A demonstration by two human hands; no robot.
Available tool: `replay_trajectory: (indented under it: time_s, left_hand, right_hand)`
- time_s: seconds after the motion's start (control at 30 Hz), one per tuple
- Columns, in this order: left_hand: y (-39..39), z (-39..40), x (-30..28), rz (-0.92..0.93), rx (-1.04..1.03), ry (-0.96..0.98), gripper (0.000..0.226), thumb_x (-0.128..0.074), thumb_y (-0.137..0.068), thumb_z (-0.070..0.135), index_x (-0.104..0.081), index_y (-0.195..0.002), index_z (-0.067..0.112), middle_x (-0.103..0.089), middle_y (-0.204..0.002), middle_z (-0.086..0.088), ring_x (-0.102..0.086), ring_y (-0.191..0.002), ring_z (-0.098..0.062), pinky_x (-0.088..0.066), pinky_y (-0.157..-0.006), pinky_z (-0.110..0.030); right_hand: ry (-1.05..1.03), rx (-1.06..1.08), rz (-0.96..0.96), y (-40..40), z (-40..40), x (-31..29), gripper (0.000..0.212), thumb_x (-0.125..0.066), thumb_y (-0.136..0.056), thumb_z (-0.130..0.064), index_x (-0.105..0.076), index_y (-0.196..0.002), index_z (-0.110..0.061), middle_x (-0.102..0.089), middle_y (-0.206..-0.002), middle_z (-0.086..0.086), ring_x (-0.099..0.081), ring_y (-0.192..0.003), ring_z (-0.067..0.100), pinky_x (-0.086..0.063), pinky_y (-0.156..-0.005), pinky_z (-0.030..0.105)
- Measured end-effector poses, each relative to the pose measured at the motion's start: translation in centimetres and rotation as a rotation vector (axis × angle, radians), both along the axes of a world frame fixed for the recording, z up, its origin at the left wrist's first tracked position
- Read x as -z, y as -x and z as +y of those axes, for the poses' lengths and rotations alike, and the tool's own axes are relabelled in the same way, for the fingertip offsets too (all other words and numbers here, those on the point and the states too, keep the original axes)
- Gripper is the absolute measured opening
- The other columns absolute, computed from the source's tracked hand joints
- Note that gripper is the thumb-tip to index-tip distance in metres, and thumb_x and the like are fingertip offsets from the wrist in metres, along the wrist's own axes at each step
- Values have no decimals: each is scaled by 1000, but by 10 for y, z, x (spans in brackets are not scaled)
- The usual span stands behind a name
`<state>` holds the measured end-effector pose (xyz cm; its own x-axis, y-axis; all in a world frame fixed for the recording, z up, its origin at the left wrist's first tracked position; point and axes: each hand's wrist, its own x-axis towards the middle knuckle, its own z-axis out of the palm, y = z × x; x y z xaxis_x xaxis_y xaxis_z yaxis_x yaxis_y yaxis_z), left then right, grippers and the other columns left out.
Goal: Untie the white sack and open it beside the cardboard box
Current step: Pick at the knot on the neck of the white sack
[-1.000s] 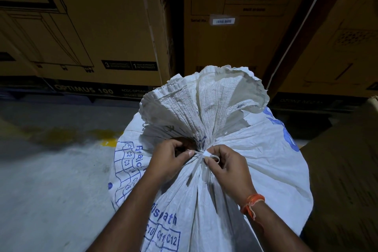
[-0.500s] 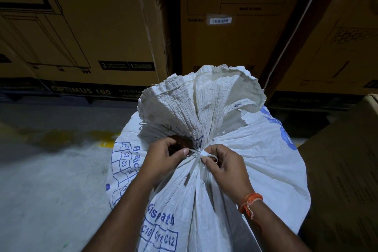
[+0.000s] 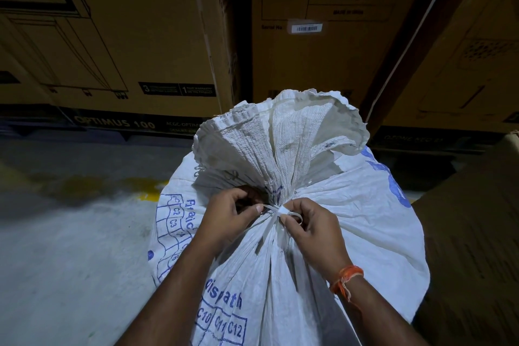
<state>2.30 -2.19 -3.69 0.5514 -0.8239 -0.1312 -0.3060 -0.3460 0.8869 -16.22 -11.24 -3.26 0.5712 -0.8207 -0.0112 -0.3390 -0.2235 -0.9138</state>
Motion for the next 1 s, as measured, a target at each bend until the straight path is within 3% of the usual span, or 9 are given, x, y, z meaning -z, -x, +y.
replay_trajectory:
  time_s: [0.13, 0.27, 0.4, 0.53, 0.63, 0.73, 1.0]
  left_hand:
    - [0, -1, 3, -4, -5, 8, 13, -83, -86, 22, -81, -96, 14, -82, -89, 4, -76, -87, -12, -61, -82, -34]
    - [1, -2, 1, -12, 1, 9, 13, -83, -87, 22, -82, -98, 16, -82, -90, 5, -76, -87, -9, -61, -81, -30]
    - [1, 0, -3, 22, 33, 38, 7, -80, -89, 12, -79, -87, 20, -80, -86, 0, -75, -86, -15, -57, -75, -21]
    - [0, 0, -6, 28, 59, 48, 5, -82, -88, 14, -78, -89, 16, -79, -88, -11, -71, -78, -9, -56, -73, -24]
    - [1, -1, -2, -22, 95, 19, 4, -83, -87, 20, -80, -89, 18, -81, -86, 1, -75, -82, -9, -61, -79, -34]
    - [4, -2, 0, -33, 116, 14, 6, -81, -84, 28, -81, -88, 23, -81, -86, 8, -77, -86, -14, -62, -83, -45]
    - [8, -6, -1, -31, 155, 25, 5, -81, -85, 26, -80, -89, 24, -80, -87, 10, -76, -87, -11, -62, -85, -44]
  right_hand:
    - [9, 3, 5, 0, 0, -1, 10, -74, -88, -15, -70, -87, -24, -71, -73, -2, -60, -64, 1, -47, -62, 15]
    - [24, 6, 15, 0, 1, -4, 11, -74, -88, -14, -70, -86, -24, -68, -70, -5, -57, -60, -1, -43, -59, 10]
    - [22, 14, 21, 0, 1, -4, 10, -74, -88, -14, -70, -87, -24, -70, -72, -4, -58, -61, 0, -44, -59, 10]
    - [21, 2, 20, -1, 1, -3, 10, -74, -88, -15, -70, -87, -24, -71, -73, -3, -60, -63, 1, -47, -61, 14]
    - [16, 2, 15, -1, -1, 0, 9, -74, -87, -15, -71, -88, -23, -73, -77, 0, -66, -68, 12, -52, -65, 24]
    - [27, -3, 24, 0, -1, 1, 8, -74, -87, -16, -71, -89, -23, -74, -77, -1, -66, -69, 10, -52, -65, 21]
    - [46, -3, 39, 1, -1, -2, 7, -75, -87, -18, -71, -90, -24, -73, -75, -4, -64, -67, 5, -50, -63, 21]
